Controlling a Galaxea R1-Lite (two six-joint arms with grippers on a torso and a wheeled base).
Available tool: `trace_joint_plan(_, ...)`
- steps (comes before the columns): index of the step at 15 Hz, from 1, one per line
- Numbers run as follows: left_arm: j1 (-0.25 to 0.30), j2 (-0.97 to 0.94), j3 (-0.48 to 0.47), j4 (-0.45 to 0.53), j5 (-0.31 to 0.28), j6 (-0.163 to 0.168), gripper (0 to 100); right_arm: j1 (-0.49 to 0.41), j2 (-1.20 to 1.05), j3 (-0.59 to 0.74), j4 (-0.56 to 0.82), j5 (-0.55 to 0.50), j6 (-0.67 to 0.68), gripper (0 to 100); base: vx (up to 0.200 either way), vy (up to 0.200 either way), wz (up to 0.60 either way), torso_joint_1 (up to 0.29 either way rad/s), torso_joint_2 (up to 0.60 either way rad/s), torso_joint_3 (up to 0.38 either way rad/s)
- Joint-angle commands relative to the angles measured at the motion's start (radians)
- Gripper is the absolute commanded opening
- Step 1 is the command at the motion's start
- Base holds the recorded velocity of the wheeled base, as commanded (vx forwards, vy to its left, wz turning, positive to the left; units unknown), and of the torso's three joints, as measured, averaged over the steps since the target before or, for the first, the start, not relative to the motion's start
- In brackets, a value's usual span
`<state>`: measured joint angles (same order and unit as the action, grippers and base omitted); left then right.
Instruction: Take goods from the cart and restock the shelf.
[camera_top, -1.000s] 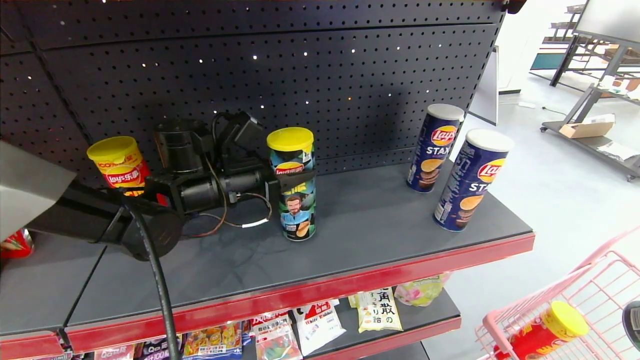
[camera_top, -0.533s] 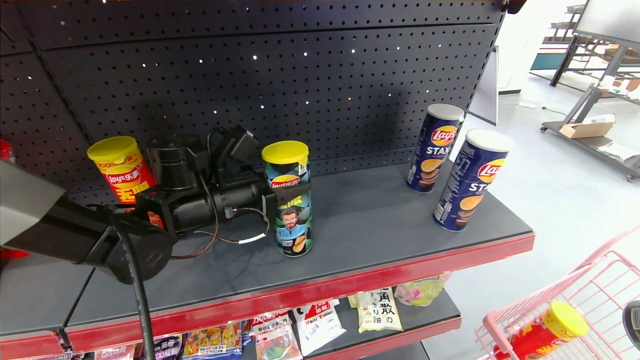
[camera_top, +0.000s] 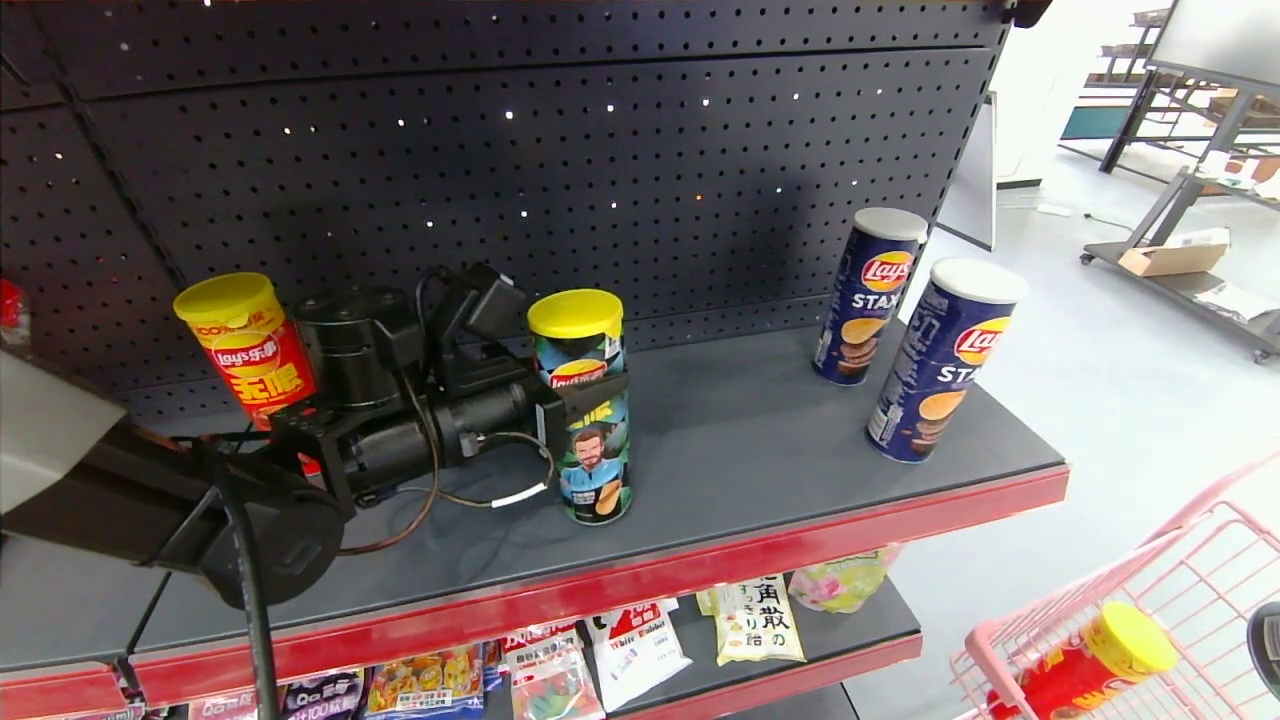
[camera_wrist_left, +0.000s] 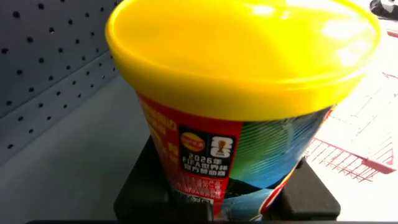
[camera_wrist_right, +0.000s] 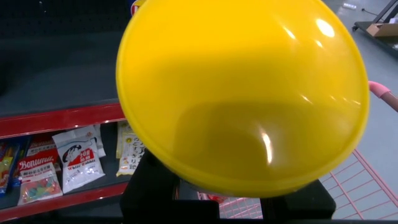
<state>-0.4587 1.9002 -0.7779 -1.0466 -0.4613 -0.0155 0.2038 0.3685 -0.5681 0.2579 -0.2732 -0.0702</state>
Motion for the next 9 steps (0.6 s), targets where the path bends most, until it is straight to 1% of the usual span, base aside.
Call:
trace_joint_plan(1, -0.001, 0.0, 0.029, -0.046, 0.003, 0.0, 0, 0.0, 0.0, -0.001, 0.0, 0.0, 0.0, 0, 0.0, 0.0, 0.0, 0.0, 0.0, 0.0)
trace_joint_plan(2, -0.009, 0.0, 0.048, -0.078, 0.012, -0.001, 0, 0.0, 0.0, -0.001, 0.0, 0.0, 0.0, 0, 0.0, 0.0, 0.0, 0.0, 0.0, 0.0)
trace_joint_plan(5, -0.014, -0.004, 0.083, -0.101, 0.041, -0.001, 0, 0.0, 0.0, -0.001, 0.0, 0.0, 0.0, 0, 0.0, 0.0, 0.0, 0.0, 0.0, 0.0)
trace_joint_plan(6, -0.023, -0.001, 0.098, -0.125, 0.059, -0.001, 0, 0.0, 0.0, -0.001, -0.002, 0.0, 0.0, 0, 0.0, 0.0, 0.0, 0.0, 0.0, 0.0)
trace_joint_plan(9, -0.043, -0.003, 0.115, -0.142, 0.072, -0.003, 0, 0.0, -0.002, -0.001, -0.002, 0.0, 0.001, 0, 0.0, 0.0, 0.0, 0.0, 0.0, 0.0)
